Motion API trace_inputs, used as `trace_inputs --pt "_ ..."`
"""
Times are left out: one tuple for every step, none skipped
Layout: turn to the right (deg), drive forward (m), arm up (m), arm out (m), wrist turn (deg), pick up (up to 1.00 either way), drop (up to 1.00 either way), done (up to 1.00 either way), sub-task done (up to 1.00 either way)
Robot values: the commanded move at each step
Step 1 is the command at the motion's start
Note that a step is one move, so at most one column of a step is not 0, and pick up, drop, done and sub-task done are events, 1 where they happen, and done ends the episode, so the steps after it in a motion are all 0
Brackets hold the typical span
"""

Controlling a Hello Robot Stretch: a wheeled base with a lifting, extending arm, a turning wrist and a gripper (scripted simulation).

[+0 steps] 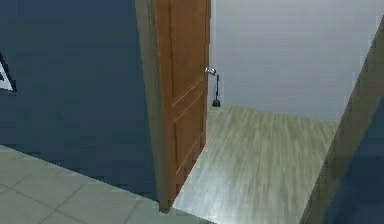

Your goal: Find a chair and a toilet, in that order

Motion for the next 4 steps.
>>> trace_inputs --pt "21.0 0.00 0.00 0.00 0.0 0.00 0.00 0.00 0.00" --pt "0.0 0.75 0.00 0.00 0.0 0.00 0.00 0.00 0.00" --pt "0.0 0.45 0.00 0.00 0.0 0.00 0.00 0.00 0.00" --pt "45.0 0.00 0.00 0.00 0.0 0.00 0.00 0.00 0.00"
